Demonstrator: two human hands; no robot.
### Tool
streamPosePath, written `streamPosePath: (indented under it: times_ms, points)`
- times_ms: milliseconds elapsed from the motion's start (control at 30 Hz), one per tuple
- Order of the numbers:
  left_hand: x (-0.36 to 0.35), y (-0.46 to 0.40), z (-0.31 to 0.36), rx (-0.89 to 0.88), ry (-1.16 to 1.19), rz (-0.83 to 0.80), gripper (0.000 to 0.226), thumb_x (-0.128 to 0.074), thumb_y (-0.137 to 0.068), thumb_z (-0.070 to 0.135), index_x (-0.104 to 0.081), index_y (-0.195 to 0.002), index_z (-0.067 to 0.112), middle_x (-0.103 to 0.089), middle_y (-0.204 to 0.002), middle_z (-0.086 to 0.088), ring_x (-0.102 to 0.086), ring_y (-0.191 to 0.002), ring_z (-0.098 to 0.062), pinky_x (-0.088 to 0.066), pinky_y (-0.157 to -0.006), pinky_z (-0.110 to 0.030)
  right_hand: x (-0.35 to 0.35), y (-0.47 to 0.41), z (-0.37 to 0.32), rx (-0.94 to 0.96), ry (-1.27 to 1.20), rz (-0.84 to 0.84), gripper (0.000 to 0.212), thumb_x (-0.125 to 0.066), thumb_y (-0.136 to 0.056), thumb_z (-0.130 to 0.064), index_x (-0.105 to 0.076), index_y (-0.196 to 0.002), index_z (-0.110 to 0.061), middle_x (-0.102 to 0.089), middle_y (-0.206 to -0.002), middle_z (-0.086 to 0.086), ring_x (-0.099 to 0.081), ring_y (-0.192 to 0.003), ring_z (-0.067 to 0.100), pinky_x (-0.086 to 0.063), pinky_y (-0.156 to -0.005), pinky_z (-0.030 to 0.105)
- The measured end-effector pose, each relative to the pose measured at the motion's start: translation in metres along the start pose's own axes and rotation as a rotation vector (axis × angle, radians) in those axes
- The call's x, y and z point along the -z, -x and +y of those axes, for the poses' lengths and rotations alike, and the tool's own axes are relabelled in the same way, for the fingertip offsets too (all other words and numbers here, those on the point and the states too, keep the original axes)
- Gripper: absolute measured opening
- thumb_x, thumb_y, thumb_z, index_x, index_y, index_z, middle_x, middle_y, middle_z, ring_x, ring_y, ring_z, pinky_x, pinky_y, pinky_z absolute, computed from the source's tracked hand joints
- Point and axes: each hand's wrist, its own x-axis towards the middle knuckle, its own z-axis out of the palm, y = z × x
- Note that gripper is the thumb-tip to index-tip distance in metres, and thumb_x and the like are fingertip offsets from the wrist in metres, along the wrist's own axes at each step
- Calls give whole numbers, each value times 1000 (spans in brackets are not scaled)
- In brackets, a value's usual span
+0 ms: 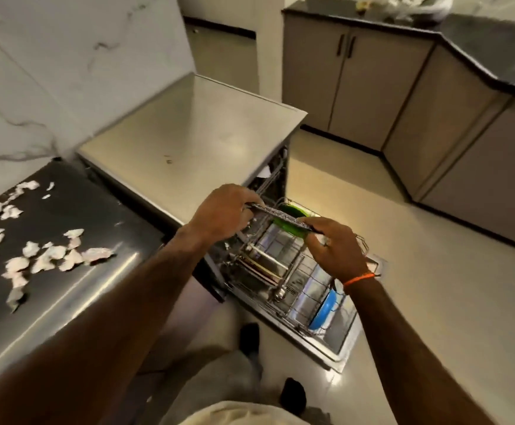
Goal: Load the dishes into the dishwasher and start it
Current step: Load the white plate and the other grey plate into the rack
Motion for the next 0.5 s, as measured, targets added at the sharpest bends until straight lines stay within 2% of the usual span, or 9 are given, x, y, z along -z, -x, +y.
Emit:
streamPosePath:
  times_ms: [67, 133, 167, 200, 267, 300, 333, 400, 500]
  points:
    - [-26, -33, -6, -40, 6, -97, 26, -70, -89, 14, -77, -112, 24, -77, -106, 3, -63, -87, -9, -47, -85, -25, -9, -2, 33, -92, 94, -12, 33, -67, -90, -15, -72, -121, -24, -74, -114, 1, -67, -102, 16, -46, -89, 23]
    - [-40, -40, -13, -51, 2, -170, 25, -67, -91, 16, -76, -114, 23, -76, -109, 3, -66, -89, -11, -52, -88, -26, -23, 2, 49, -140, 165, -77, 29, -67, -92, -17, -72, -121, -22, -74, -114, 3, -69, -101, 20, -46, -87, 24]
    - [-55, -51, -21, -73, 24, -211, 26, -65, -93, 16, -76, -115, 22, -76, -107, 3, -66, -84, -7, -55, -84, -25, -33, 0, 63, -192, 165, -81, 28, -66, -93, -16, -73, -120, -20, -75, -113, 4, -69, -101, 22, -48, -87, 26]
    - [-72, -60, -30, -78, 40, -268, 27, -62, -94, 14, -75, -117, 21, -76, -105, 2, -62, -73, -1, -53, -73, -17, -43, -3, 77, -253, 154, -84, 27, -65, -94, -16, -73, -119, -19, -75, -112, 5, -70, -100, 23, -50, -89, 29]
    - [-110, -77, -52, -70, 49, -363, 31, -57, -97, 10, -73, -121, 19, -76, -102, 0, -55, -60, 4, -46, -59, -8, -67, -10, 103, -363, 152, -97, 26, -64, -94, -15, -74, -118, -17, -75, -113, 7, -69, -103, 27, -53, -92, 35]
    - [-127, -80, -61, -58, 44, -388, 32, -56, -97, 9, -73, -122, 20, -76, -105, 0, -58, -64, 3, -47, -63, -7, -78, -12, 113, -399, 153, -117, 27, -63, -94, -14, -74, -118, -16, -74, -114, 8, -68, -105, 28, -52, -94, 36]
    - [-145, -86, -73, -40, 49, -400, 33, -56, -96, 8, -73, -122, 20, -76, -109, -1, -63, -75, 0, -51, -74, -11, -91, -18, 126, -432, 150, -137, 28, -62, -94, -14, -73, -119, -16, -73, -116, 8, -67, -108, 29, -51, -95, 36]
    - [-189, -97, -99, 10, 60, -415, 32, -59, -95, 3, -73, -120, 17, -74, -116, -3, -67, -99, -12, -53, -95, -24, -122, -29, 152, -454, 155, -187, 30, -59, -95, -18, -71, -122, -20, -71, -121, 5, -65, -111, 27, -49, -96, 35]
    - [-261, -105, -130, 133, 54, -390, 36, -62, -90, -5, -77, -110, 20, -74, -113, -2, -66, -106, -18, -54, -98, -31, -172, -40, 191, -481, 161, -263, 33, -57, -95, -15, -70, -124, -21, -71, -123, 5, -65, -112, 27, -48, -94, 31]
